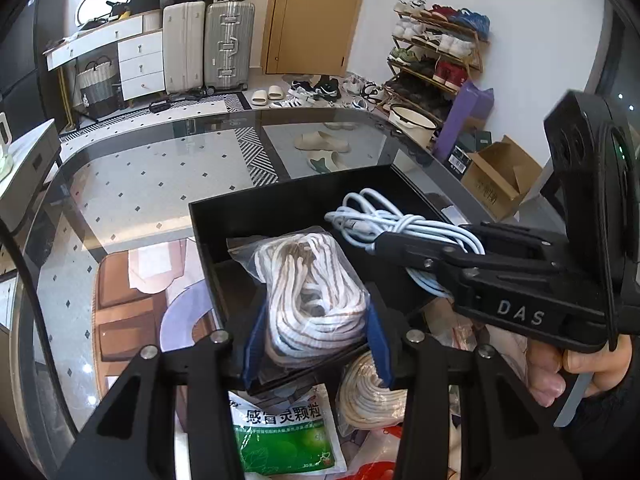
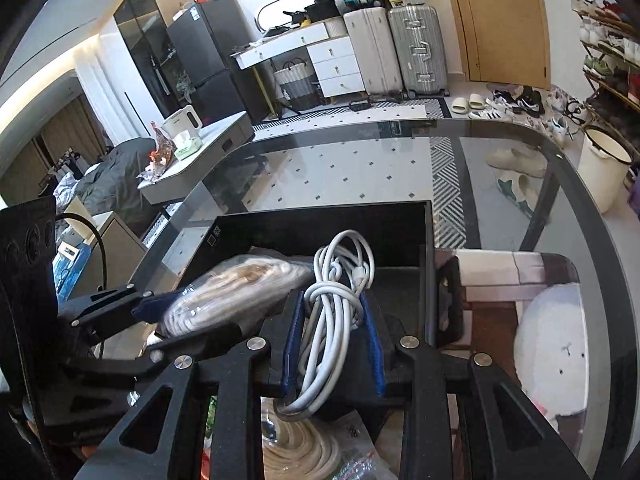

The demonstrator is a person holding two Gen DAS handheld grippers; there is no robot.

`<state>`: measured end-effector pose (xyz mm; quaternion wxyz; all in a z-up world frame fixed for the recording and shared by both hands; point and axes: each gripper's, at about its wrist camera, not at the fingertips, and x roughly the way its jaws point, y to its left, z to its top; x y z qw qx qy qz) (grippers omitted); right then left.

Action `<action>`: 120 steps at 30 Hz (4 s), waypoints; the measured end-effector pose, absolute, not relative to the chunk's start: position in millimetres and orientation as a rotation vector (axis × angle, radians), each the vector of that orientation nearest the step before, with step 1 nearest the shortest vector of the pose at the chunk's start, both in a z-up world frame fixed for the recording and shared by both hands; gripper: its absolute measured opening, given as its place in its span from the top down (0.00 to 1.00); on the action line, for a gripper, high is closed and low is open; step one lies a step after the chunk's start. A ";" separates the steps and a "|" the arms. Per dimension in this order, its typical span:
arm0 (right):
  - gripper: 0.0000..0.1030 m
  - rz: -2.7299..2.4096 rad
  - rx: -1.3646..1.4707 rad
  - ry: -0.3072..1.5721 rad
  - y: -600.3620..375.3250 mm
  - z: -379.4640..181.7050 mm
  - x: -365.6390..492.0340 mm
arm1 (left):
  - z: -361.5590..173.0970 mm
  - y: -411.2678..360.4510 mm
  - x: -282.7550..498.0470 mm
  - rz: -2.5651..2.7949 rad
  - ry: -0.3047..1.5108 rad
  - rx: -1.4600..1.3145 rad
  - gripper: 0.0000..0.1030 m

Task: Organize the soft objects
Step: 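Carry the rope bag and cable coil into the black box and release both, then withdraw both tools from the black box, then grasp the green medicine packet with the right tool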

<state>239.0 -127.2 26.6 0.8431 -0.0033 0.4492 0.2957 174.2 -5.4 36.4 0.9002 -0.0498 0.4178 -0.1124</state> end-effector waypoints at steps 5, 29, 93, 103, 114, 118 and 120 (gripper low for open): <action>0.73 0.609 -0.036 0.968 -123.8 25.9 236.4 | 36.2 -6.4 172.6 -0.243 0.869 -0.090 0.58; 0.01 0.602 -0.059 0.722 -169.3 76.2 165.1 | 71.3 15.1 109.9 -0.205 0.709 -0.086 0.00; 0.01 0.507 -0.195 0.928 -200.6 -5.7 107.2 | -0.9 49.9 25.5 0.011 0.728 -0.130 0.00; 0.01 0.513 -0.233 0.998 -188.8 -21.4 124.4 | -3.5 50.7 26.6 0.007 0.734 -0.134 0.00; 0.01 0.510 -0.279 1.028 -194.9 -25.7 134.8 | -4.8 50.5 28.4 0.003 0.740 -0.133 0.00; 0.01 0.528 -0.297 1.026 -188.2 -29.6 136.4 | -5.3 50.4 28.8 0.003 0.741 -0.133 0.00; 0.01 0.535 -0.300 1.022 -185.7 -30.5 138.0 | -5.8 50.7 29.1 0.003 0.744 -0.134 0.00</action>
